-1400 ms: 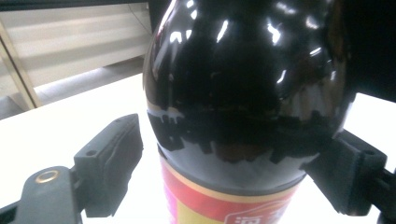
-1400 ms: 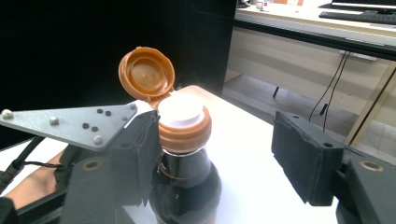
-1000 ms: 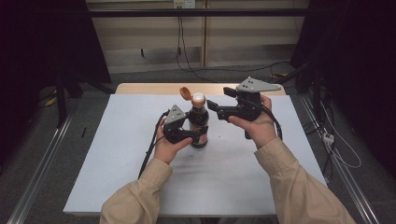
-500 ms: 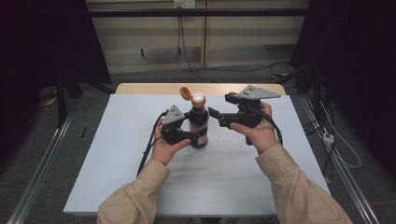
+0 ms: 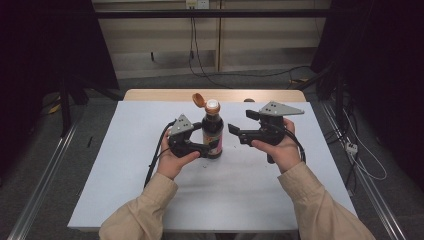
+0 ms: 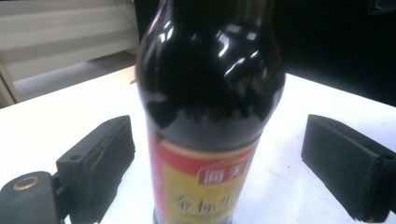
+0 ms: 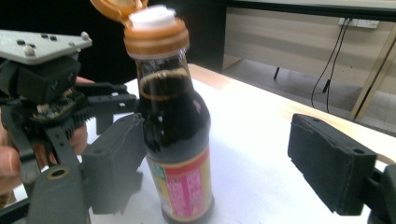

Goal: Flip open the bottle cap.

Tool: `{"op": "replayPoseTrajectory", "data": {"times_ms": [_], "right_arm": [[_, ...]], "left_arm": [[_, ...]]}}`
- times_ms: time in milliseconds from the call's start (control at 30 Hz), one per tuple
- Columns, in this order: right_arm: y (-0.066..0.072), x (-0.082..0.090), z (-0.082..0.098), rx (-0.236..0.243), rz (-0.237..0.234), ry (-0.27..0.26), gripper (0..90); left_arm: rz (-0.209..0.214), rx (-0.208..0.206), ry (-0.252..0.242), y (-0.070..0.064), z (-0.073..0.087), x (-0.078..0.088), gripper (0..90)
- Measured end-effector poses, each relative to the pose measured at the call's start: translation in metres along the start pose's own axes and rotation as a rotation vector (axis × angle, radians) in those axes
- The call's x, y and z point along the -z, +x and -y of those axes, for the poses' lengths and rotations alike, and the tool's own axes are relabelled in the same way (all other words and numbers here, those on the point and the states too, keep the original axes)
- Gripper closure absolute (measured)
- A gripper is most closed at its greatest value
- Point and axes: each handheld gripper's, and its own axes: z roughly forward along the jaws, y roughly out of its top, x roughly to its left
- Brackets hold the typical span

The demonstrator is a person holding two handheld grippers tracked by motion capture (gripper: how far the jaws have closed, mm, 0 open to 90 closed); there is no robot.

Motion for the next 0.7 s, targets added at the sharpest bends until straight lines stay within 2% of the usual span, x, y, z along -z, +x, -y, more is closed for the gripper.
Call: {"op": "replayPoseTrajectory", "data": {"times_ms": [67,133,200,433,700], "right_arm": [[-0.001,0.001,0.005,-0.005,0.002,0.004,18.1],[-0.002,0.001,0.01,-0.006,0.004,0.009,17.4],[-0.003,0.001,0.014,-0.002,0.008,0.023,16.0],[-0.007,0.002,0.029,-0.017,0.012,0.027,14.8],[-0.01,0.009,0.039,-0.026,0.019,0.025,14.6]], "left_arm": [[-0.002,0.012,-0.002,0.002,0.003,0.002,9.0],[-0.008,0.025,0.018,0.003,0.005,0.004,8.7],[-0.014,0.021,0.032,0.003,0.005,0.006,8.2],[-0.01,0.0,0.026,0.002,0.001,0.015,8.1],[-0.011,0.006,0.035,0.005,0.002,0.021,7.4]]}}
